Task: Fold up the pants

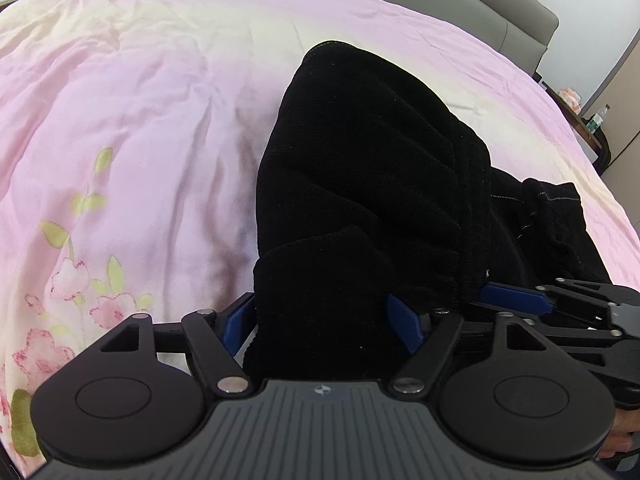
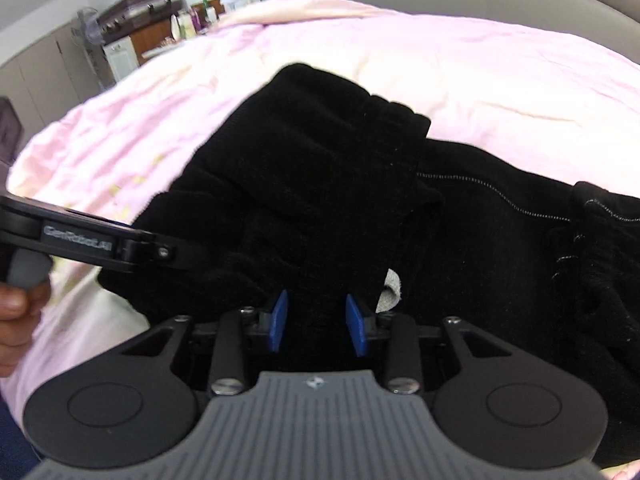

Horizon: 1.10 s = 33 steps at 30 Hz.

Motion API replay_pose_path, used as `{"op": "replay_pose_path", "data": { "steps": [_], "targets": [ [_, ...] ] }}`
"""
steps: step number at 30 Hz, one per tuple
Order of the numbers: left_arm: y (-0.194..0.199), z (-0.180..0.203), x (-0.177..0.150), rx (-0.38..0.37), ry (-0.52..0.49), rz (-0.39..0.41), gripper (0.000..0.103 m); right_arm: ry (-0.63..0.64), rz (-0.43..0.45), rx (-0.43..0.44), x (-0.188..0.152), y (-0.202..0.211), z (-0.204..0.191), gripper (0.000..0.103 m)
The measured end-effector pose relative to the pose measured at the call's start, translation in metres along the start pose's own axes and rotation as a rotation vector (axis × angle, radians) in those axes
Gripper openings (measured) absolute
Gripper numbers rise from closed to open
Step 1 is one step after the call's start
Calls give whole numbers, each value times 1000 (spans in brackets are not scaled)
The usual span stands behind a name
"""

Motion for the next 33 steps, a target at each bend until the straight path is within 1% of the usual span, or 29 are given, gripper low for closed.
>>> {"op": "replay_pose_path", "data": {
  "steps": [1,2,3,5,6,7,8,10,12,13,14,15,17,19,21,22,23,25,26,27,28,30,32,33],
  "targets": [
    [1,-1,0,-5,9,6,88,-1,-17,24,2,7,1,34],
    [2,-3,1,-7,18,11,88,-16,-25,46,5,18,6,39],
    [2,-4,1,-8,23,15,88,-47,-9,61,9,31,14,42],
    [1,-5,1,-16,32,16,88,-108,55,68,15,61,39,61],
    [0,-5,2,-17,37,15,90,-131,88,51,17,76,56,64],
    [-1,-5,2,-18,40,16,90,-153,116,19,16,90,76,67],
    [-2,-5,2,-20,42,15,91,-180,135,-22,14,102,99,67],
    [-4,-6,2,-19,43,18,93,-272,145,-115,5,120,151,67],
    [-5,-6,2,-16,40,22,95,-428,156,-216,-11,141,206,67],
    [-5,-6,2,-18,41,23,95,-520,175,-242,-22,152,229,67],
    [-6,-7,2,-23,48,21,96,-607,197,-238,-32,163,250,68],
    [-7,-8,2,-30,61,17,97,-675,214,-221,-43,170,266,69],
    [-10,-10,2,-52,91,8,97,-796,227,-184,-66,179,294,81],
    [-12,-12,2,-65,113,5,98,-881,200,-165,-83,172,313,81],
    [-12,-11,2,-61,114,6,99,-964,158,-153,-98,160,326,82],
    [-12,-10,2,-56,111,8,99,-999,137,-121,-105,154,330,81],
    [-12,-9,3,-50,109,9,99,-1037,116,-68,-113,149,331,81],
    [-12,-8,2,-46,106,12,99,-1096,66,68,-118,128,327,81],
    [-12,-8,2,-45,107,14,99,-1111,39,109,-120,120,325,80],
    [-12,-8,2,-47,109,15,99,-1116,14,115,-122,112,325,80],
    [-12,-9,2,-51,110,16,99,-1110,-4,97,-123,107,326,80],
    [-13,-10,2,-58,116,18,99,-1091,-6,91,-120,102,327,80],
    [-13,-11,2,-69,121,21,99,-1070,-1,110,-118,97,330,81],
    [-14,-12,1,-81,130,20,98,-1055,1,123,-118,93,331,80]
  ]
}}
Point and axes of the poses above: each gripper's, at about its wrist camera, not at the fingertips, and y roughly against the way its jaws point, z to its right, x to its top, the point moved 8 cm from there along -y, roughly the way its jaws point, and after that the axes turned 6 degrees about -z, right-handed, at the moved point
